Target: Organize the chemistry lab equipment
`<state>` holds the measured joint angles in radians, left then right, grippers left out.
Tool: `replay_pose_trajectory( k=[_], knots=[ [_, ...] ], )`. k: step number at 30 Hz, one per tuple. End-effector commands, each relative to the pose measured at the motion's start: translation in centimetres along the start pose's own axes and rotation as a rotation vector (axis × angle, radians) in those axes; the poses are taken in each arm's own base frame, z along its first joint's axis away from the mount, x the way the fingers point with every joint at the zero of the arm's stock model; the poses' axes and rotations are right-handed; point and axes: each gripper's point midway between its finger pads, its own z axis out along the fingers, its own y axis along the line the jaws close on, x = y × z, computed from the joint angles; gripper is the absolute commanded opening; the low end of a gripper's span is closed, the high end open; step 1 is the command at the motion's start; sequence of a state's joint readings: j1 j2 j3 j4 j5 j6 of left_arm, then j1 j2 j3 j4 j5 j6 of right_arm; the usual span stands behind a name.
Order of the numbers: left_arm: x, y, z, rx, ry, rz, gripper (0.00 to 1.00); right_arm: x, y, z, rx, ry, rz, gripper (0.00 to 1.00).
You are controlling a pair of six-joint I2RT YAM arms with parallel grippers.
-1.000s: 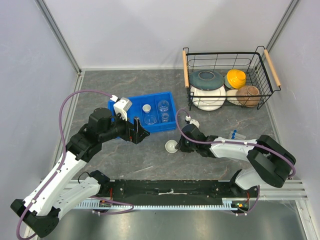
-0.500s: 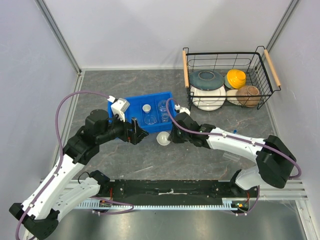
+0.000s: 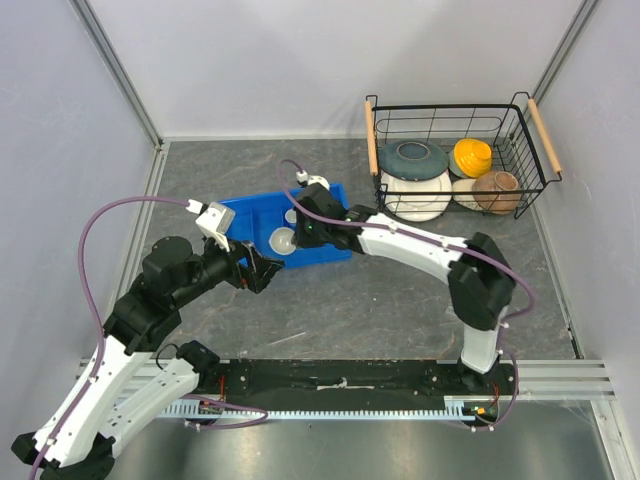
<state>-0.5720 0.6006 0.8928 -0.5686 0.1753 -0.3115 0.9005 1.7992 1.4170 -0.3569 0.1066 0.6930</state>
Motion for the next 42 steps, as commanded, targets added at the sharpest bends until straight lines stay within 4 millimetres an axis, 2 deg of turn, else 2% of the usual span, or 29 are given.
replay_pose_trajectory(
  k=[1, 6, 12, 20, 42],
  knots=[
    [-0.8, -0.1, 0.3, 0.006, -0.038, 0.001, 0.95, -3.4, 2.5, 2.4, -0.037, -0.032, -0.041, 0.00],
    [-0.7, -0.3, 0.4, 0.014, -0.030, 0.005, 0.95, -5.1, 3.5, 5.6, -0.038, -0.016, -0.037, 0.00],
    [-0.3, -0.4, 0.6, 0.030, -0.014, 0.002, 0.95, -5.2, 3.3, 8.3, -0.019, 0.008, -0.032, 0.00],
    [-0.2, -0.6, 0.7, 0.040, -0.006, 0.004, 0.95, -4.1, 2.6, 10.0, -0.001, 0.052, -0.033, 0.00],
    [-0.1, -0.8, 0.6, 0.054, -0.003, 0.008, 0.95, -0.2, 0.5, 12.8, 0.087, 0.185, -0.064, 0.01]
  ],
)
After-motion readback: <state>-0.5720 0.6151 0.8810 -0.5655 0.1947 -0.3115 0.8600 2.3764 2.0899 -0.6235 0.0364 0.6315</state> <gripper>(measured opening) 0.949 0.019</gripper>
